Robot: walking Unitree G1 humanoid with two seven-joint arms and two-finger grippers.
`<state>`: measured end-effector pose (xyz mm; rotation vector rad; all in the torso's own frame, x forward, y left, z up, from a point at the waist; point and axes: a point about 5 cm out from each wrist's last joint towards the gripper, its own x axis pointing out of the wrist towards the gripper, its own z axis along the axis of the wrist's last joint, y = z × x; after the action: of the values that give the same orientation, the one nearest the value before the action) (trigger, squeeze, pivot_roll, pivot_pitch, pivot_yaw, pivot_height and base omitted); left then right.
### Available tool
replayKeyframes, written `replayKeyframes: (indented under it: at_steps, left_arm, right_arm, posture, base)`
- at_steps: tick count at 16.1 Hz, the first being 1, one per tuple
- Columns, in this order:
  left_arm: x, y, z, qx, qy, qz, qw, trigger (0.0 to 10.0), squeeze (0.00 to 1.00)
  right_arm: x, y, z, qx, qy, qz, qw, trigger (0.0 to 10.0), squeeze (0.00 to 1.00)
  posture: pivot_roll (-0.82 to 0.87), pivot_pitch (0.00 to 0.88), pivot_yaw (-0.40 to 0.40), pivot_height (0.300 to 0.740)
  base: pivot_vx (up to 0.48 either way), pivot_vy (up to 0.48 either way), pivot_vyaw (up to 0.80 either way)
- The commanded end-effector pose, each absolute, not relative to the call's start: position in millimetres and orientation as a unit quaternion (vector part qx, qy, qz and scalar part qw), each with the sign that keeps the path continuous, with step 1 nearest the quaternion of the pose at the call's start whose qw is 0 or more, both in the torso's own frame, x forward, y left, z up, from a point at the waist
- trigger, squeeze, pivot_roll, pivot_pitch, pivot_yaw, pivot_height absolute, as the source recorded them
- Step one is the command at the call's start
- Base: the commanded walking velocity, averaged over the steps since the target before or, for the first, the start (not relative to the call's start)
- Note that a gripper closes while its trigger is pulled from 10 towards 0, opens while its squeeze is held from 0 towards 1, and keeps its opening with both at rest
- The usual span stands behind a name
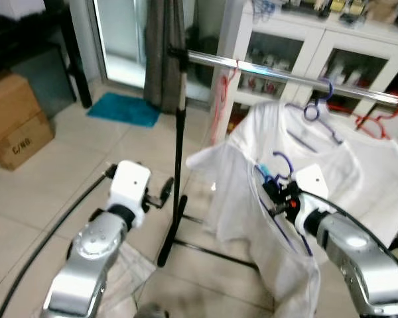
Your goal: Hang hanger
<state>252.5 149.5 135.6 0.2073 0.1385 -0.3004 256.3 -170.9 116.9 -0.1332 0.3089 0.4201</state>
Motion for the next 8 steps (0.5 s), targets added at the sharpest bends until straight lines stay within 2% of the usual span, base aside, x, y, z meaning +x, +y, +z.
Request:
replayKeyframes:
  at_steps: [1, 8]
  left_arm:
    - [253.9, 144.5, 140.9, 0.101, 0.057, -0.153, 0.981, 10.0, 0.0]
    - [254.4, 139.8, 138.1, 0.105, 0.061, -0.158, 0.98, 10.0, 0.0]
  right_arm:
    - [253.6, -181.5, 116.9, -0.07, 0.154, 0.173, 0.97, 10.0, 0.0]
    - [252.2, -185.4, 111.3, -0.062, 0.168, 0.149, 0.973, 10.0, 0.0]
  posture:
    - [0.1, 0.0, -0.096, 0.74]
    - [0.09, 0.0, -0.085, 0.74]
  base:
    - [0.0, -0.48, 0.0]
    - [0.0, -0.48, 0.0]
